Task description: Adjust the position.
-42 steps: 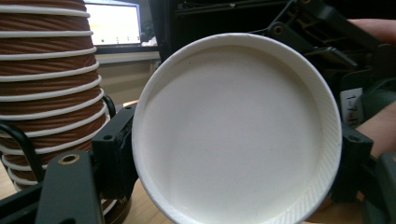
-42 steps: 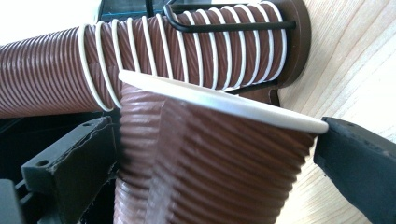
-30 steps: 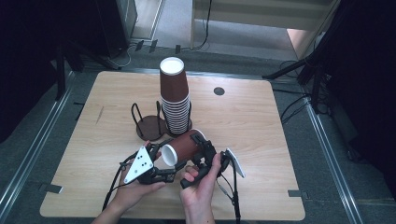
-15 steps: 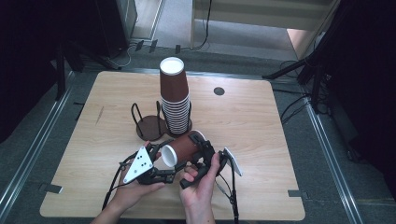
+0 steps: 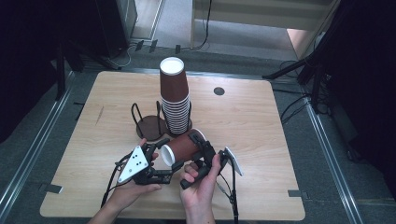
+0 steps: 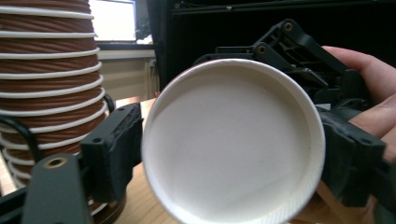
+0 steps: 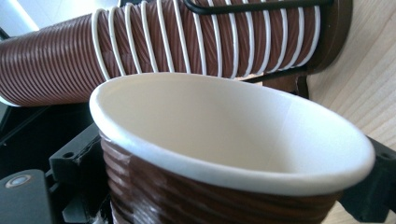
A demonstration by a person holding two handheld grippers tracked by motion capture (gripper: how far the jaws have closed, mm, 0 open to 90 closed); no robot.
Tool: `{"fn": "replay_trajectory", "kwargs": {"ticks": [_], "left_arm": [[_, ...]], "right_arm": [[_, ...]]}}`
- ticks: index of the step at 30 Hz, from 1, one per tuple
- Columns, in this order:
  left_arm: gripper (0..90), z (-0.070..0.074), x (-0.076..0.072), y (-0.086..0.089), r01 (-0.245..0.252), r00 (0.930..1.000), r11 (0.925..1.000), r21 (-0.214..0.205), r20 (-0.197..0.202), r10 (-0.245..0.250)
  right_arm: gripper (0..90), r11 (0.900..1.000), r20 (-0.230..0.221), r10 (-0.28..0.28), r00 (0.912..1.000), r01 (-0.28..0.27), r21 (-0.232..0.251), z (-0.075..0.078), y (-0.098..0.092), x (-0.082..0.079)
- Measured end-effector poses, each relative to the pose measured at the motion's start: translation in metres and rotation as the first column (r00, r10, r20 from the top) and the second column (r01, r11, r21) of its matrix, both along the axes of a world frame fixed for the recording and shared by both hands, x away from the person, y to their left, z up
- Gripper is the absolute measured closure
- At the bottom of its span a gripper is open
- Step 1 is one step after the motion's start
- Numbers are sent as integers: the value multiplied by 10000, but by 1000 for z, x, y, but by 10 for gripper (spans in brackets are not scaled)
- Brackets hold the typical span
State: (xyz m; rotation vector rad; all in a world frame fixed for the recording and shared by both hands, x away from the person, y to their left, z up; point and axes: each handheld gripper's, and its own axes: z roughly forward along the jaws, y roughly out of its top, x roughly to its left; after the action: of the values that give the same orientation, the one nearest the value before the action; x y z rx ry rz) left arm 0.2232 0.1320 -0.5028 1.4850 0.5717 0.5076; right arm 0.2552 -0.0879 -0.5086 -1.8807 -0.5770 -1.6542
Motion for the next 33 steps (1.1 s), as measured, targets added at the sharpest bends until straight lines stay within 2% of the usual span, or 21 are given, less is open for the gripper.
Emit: {"fn": "replay_trajectory", "kwargs": {"ticks": [3, 7, 9, 11, 13, 17, 18, 22, 26, 33], "left_arm": [[143, 1, -2, 2, -136, 9999, 9999, 95, -80, 136], [104, 2, -3, 3, -169, 9997, 9999, 1, -180, 168], [89, 3, -4, 4, -307, 9992, 9995, 55, -257, 308], [55, 2, -5, 3, -551, 9981, 9983, 191, -253, 556], [0, 2, -6, 5, -376, 9986, 9992, 163, -359, 382], [0, 2, -7, 7, -534, 9970, 9985, 121, -550, 540], [0, 2, -7, 8, -511, 9969, 9986, 116, -600, 517], [0, 0, -7, 11, -618, 9951, 9980, 94, -761, 623], [0, -3, -7, 16, -736, 9931, 9972, 153, -909, 747], [0, -8, -6, 29, -1146, 9856, 9933, 173, -1234, 1159]], "right_arm": [[83, 10000, -42, -50, 10000, 50, -31, 1, -2, 1], [85, 9999, 181, -127, 9998, 128, -62, 1, -3, 2], [86, 9998, 324, -189, 9993, 192, -95, 1, -4, 3], [87, 9997, 246, -176, 9995, 181, -173, 1, -5, 4], [88, 9992, 306, -261, 9992, 271, -304, 2, -6, 6], [90, 9987, 319, -254, 9992, 268, -445, 5, -9, 9], [90, 9975, 500, -321, 9982, 352, -617, 5, -9, 9], [91, 9944, 751, -428, 9963, 497, -930, 6, -11, 10], [91, 9849, 1189, -732, 9902, 905, -1474, 9, -13, 11], [90, 9581, 1662, -721, 9835, 1146, -2625, 15, -23, 18]]}}
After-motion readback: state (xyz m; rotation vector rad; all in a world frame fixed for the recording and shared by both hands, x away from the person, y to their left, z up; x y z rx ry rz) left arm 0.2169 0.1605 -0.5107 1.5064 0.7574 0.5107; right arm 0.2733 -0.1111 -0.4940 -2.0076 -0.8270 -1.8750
